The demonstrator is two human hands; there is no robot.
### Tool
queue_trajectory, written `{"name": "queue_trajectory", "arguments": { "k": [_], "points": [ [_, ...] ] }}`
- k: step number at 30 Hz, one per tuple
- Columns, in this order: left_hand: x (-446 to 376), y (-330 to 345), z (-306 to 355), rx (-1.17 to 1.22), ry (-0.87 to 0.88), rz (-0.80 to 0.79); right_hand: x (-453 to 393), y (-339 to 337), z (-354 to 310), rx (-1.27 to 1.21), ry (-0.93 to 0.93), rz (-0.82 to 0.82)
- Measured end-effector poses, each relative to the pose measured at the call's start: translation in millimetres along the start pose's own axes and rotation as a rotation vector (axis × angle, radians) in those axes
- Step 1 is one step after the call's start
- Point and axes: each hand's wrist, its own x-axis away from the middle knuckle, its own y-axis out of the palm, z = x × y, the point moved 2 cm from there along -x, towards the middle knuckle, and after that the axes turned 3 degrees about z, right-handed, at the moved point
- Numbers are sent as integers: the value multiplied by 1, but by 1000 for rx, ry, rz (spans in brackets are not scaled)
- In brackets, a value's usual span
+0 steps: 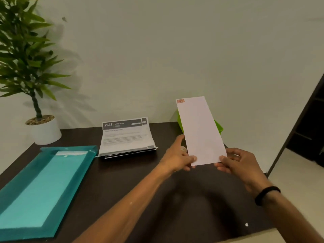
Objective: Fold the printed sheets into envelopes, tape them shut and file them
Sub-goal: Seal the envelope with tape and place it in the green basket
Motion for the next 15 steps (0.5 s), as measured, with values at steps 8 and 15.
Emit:
{"name": "queue_trajectory", "arguments": {
  "k": [8,15],
  "points": [
    [-82,37,15,131,-68,93,-81,-21,-28,-25,131,-17],
    [-118,37,4,312,-131,299,-133,-3,-19,-125,254,-63]
  ]
}}
